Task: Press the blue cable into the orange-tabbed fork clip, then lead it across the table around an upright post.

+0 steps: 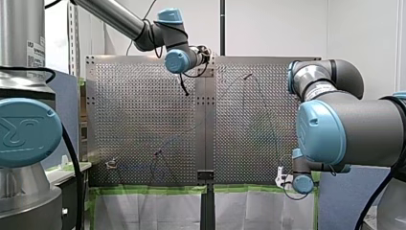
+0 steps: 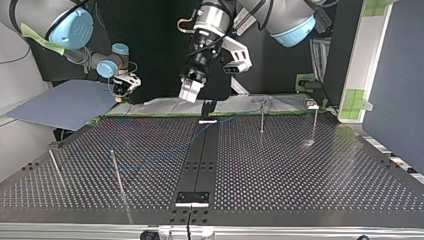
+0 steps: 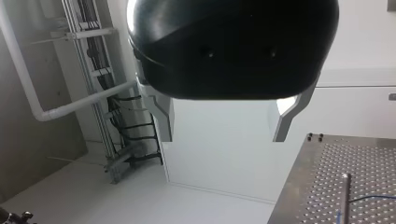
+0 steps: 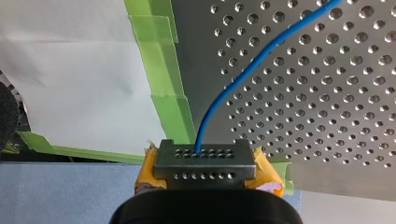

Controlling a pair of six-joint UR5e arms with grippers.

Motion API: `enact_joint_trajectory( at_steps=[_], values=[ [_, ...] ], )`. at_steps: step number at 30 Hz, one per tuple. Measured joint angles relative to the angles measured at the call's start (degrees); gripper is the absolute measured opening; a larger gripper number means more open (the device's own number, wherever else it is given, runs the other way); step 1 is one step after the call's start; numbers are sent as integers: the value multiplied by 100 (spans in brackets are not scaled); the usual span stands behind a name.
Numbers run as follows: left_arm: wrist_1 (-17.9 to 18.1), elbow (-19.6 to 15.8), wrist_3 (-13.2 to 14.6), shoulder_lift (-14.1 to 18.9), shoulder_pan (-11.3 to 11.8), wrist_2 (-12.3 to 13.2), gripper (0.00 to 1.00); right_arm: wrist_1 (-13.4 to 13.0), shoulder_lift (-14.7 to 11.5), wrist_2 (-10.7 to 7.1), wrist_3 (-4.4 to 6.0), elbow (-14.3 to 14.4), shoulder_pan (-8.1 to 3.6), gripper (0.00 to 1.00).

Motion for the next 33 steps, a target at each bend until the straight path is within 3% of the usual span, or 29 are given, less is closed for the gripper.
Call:
enact_joint_trajectory(
  at_steps=[21,28,33],
  values=[
    [125,-1163,-28,-133,6,-11,98,0,1,-12,1,0,7,0],
    [127,-1589,-28,-162,30,-139,98,0,2,-25,1,0,12,0],
    [255,-1895,-35,-353,49,-201,98,0,2,-36,0,0,23,0]
  ],
)
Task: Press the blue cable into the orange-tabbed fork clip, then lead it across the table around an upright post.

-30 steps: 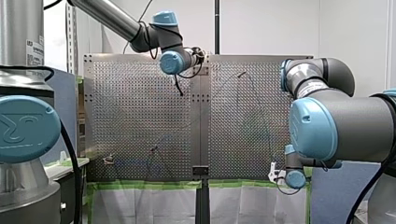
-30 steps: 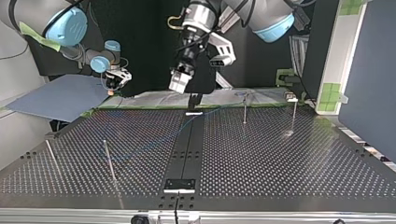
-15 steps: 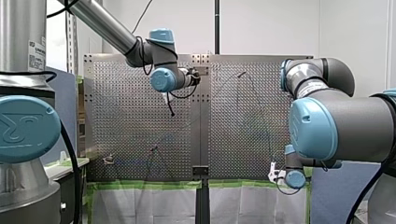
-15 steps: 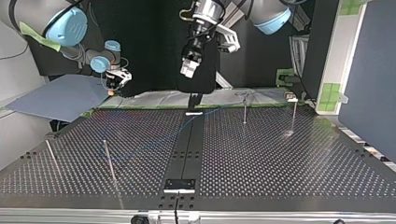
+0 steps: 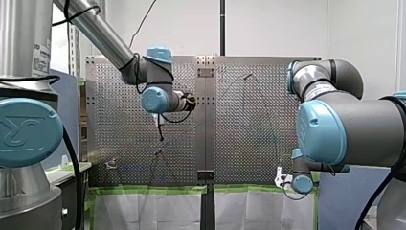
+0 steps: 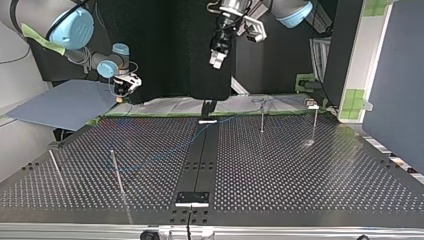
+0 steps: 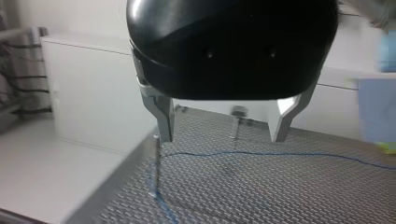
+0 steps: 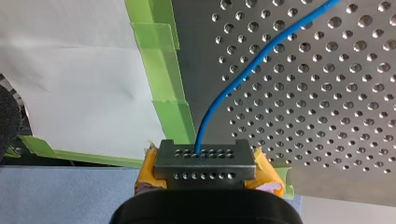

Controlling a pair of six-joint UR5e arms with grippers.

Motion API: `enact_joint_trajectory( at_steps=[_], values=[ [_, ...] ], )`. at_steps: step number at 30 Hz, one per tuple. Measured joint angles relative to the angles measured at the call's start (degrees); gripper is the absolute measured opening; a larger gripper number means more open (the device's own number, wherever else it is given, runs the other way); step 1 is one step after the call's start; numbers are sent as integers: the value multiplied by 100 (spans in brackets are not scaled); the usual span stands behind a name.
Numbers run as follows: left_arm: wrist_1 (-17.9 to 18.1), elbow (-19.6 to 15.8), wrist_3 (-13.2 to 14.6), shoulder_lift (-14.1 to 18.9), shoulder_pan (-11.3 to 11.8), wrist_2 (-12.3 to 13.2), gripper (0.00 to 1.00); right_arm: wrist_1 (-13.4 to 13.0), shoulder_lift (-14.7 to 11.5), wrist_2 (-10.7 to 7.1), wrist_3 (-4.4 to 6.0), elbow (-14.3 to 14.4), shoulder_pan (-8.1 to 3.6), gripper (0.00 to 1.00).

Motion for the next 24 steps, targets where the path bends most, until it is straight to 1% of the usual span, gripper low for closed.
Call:
enact_joint_trajectory(
  at_steps=[6,9,17,20,24],
  values=[
    [311,-338,-8,-323,27,-14,98,0,-1,-2,1,1,2,0],
    [498,-526,-23,-510,41,-62,98,-2,-1,-2,1,0,2,0],
    [942,-969,-124,-951,83,-130,98,-19,-3,-2,1,-6,0,0],
    [1094,-1084,-96,-1048,111,-136,98,-27,-3,0,1,-7,-5,0],
    [1319,-1131,-35,-1083,149,-126,98,-58,-4,0,7,-8,-14,0]
  ],
)
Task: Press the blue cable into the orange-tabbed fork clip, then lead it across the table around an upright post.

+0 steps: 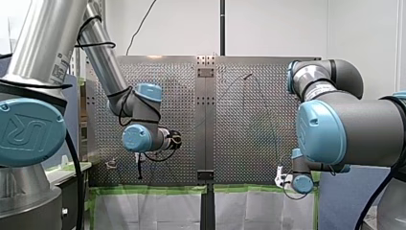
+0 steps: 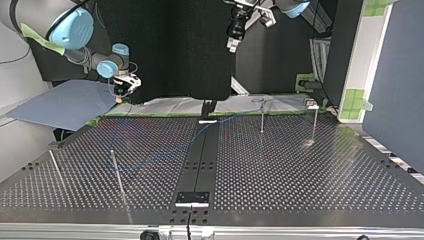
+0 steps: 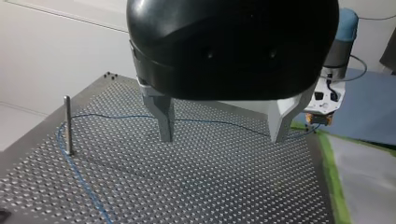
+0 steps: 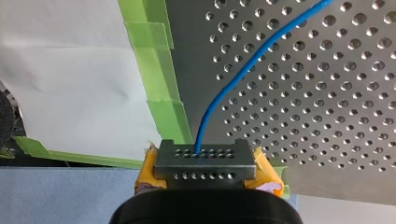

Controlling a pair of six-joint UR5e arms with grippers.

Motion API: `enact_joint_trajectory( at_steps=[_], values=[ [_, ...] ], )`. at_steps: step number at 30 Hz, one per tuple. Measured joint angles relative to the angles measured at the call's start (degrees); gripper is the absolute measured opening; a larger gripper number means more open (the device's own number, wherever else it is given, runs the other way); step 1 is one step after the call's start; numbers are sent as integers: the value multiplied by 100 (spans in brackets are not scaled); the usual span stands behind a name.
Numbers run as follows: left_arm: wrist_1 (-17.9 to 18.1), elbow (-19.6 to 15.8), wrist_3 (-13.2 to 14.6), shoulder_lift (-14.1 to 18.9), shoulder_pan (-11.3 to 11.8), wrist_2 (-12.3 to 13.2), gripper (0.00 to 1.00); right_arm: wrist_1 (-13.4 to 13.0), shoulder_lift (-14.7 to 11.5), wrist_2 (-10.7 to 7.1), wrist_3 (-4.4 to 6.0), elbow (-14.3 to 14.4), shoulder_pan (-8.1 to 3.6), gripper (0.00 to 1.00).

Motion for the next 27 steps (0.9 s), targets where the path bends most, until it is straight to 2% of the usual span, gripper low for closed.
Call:
enact_joint_trajectory(
  at_steps=[12,23,27],
  values=[
    [688,53,116,-78,239,135,98,-34,0,-52,-3,-1,-14,0],
    [1291,173,329,-653,334,100,98,-24,0,-89,-5,-13,4,0],
    [1347,191,340,-860,336,101,98,-15,0,-90,-5,-16,4,0]
  ],
)
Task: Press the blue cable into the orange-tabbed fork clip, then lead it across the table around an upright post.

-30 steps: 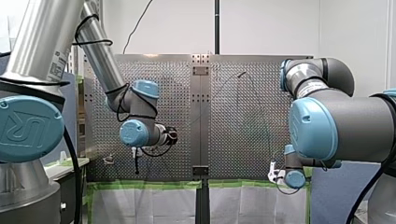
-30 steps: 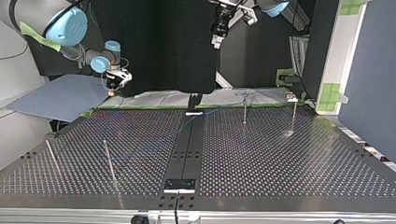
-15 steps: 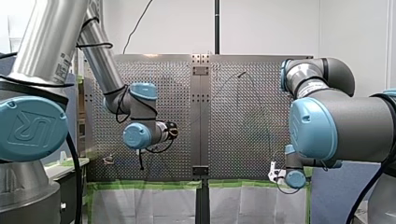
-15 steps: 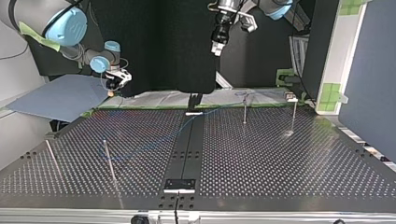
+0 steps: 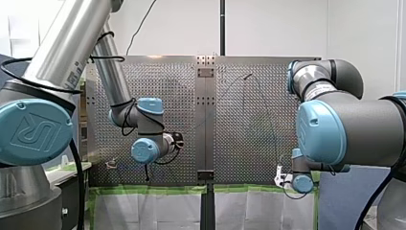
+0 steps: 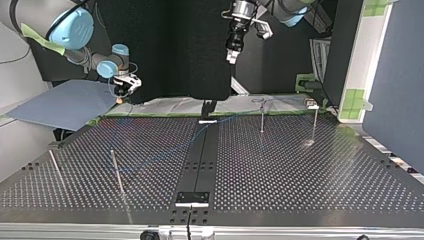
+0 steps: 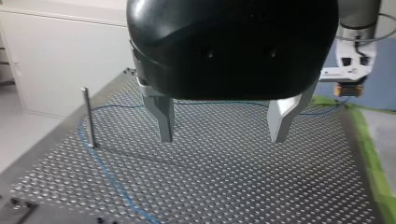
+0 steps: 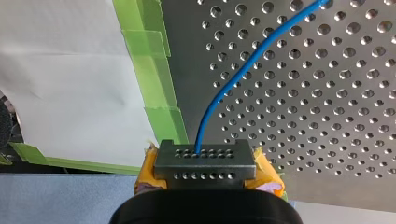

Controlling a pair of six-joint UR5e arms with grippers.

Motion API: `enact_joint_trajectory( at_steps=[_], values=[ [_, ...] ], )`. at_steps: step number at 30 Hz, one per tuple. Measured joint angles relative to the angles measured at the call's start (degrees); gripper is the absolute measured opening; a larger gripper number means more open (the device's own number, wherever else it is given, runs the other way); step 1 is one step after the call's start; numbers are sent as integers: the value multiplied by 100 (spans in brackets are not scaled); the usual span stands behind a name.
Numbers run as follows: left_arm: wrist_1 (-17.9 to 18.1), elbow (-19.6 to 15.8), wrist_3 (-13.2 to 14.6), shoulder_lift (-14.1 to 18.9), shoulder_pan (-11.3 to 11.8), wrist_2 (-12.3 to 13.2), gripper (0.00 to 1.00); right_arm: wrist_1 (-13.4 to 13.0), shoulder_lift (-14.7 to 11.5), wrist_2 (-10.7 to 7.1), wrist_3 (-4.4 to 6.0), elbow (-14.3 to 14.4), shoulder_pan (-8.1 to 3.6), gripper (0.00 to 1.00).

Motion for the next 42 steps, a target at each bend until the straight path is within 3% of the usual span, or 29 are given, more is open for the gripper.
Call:
enact_joint_trajectory(
  at_steps=[12,42],
  values=[
    [-245,14,411,-153,4,-144,98,-8,2,-29,-25,-3,13,0],
    [-226,13,440,-158,9,-142,98,2,5,-35,-9,-2,19,0]
  ],
)
